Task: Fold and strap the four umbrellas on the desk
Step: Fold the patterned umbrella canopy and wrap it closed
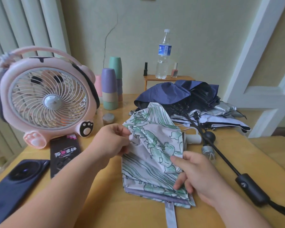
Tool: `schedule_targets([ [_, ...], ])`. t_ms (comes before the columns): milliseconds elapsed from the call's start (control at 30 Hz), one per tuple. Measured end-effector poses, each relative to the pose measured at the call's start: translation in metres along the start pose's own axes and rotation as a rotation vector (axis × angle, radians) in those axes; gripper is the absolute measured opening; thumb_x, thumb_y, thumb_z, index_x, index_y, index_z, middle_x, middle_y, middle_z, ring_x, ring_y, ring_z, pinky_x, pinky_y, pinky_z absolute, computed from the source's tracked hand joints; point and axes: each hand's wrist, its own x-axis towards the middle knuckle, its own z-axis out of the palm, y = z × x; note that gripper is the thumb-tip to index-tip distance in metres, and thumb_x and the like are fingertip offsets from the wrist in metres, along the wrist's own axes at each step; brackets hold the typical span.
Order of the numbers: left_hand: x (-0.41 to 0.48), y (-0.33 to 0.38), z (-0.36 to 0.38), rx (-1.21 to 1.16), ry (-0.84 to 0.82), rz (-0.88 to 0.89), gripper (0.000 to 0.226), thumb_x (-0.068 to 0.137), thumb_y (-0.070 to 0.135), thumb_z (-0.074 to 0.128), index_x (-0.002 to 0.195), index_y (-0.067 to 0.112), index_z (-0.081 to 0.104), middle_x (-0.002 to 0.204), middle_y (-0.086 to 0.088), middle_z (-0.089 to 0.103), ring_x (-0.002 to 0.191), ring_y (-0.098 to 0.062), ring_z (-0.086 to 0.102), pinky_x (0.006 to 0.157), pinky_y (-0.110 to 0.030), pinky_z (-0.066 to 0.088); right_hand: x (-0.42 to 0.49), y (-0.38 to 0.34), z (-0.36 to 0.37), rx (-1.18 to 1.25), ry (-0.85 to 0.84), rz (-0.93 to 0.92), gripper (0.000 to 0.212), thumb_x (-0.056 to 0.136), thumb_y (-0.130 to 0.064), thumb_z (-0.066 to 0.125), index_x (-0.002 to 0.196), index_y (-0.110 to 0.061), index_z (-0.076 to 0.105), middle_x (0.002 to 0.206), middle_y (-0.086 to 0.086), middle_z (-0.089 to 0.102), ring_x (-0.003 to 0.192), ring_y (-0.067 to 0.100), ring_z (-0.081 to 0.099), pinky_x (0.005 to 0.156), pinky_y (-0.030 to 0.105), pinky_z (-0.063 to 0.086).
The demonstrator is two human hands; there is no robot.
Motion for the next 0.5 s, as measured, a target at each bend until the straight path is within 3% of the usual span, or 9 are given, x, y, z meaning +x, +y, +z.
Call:
schedule_targets([
  [67,0.0,-0.002,0.0,-0.043,-0.059,-0.087,0.02,0.082,-0.01,0.065,0.089,0.009,0.063,0.063,-0.011,0.066,0.049,-0.022,0.062,0.044,-0.025,0.045,0.001,0.001,0.0,-0.007,0.015,0.011,0.028,0.099,-0.017,0.062,0.091,0.009,0.053,0.062,0.028,0.054,0.034,0.022,0.054,0.032,0.021,0.02],
  [133,0.0,-0.003,-0.001,-0.084,-0.095,-0.129,0.018,0.084,-0.008,0.07,0.088,0.008,0.063,0.062,-0.013,0.067,0.051,-0.022,0.064,0.045,-0.026,0.05,0.002,0.001,0.0,0.065,0.026,0.025,0.029,0.1,-0.015,0.06,0.101,0.014,0.054,0.078,0.033,0.062,0.042,0.028,0.061,0.032,0.023,0.027],
  [200,0.002,-0.004,-0.003,-0.134,-0.114,-0.151,0.013,0.086,-0.009,0.071,0.088,0.003,0.065,0.062,-0.015,0.067,0.052,-0.022,0.066,0.049,-0.028,0.056,0.0,-0.001,0.0,0.212,0.012,0.066,0.019,0.101,-0.01,0.058,0.105,0.009,0.056,0.103,0.026,0.065,0.059,0.039,0.07,0.036,0.03,0.045],
  [267,0.003,-0.004,-0.006,-0.173,-0.126,-0.158,0.012,0.087,-0.011,0.069,0.089,0.0,0.064,0.063,-0.017,0.067,0.055,-0.024,0.068,0.053,-0.031,0.06,0.0,-0.004,-0.001,0.348,0.006,0.092,0.006,0.102,-0.004,0.056,0.104,0.001,0.056,0.112,0.022,0.061,0.072,0.045,0.073,0.052,0.041,0.06],
  [367,0.005,-0.004,-0.014,-0.196,-0.154,-0.171,0.011,0.086,-0.014,0.068,0.088,-0.003,0.065,0.065,-0.019,0.068,0.058,-0.026,0.07,0.055,-0.031,0.061,0.004,-0.001,-0.005,0.465,0.012,0.102,0.011,0.101,0.002,0.053,0.11,0.007,0.055,0.108,0.025,0.06,0.083,0.049,0.073,0.066,0.051,0.064],
  [500,0.006,-0.003,-0.025,-0.189,-0.179,-0.201,0.013,0.085,-0.016,0.067,0.084,-0.003,0.067,0.071,-0.019,0.069,0.061,-0.025,0.071,0.053,-0.029,0.058,0.007,0.002,-0.003,0.494,0.056,0.096,0.006,0.1,0.005,0.05,0.101,0.007,0.056,0.098,0.027,0.06,0.082,0.052,0.073,0.072,0.054,0.063],
])
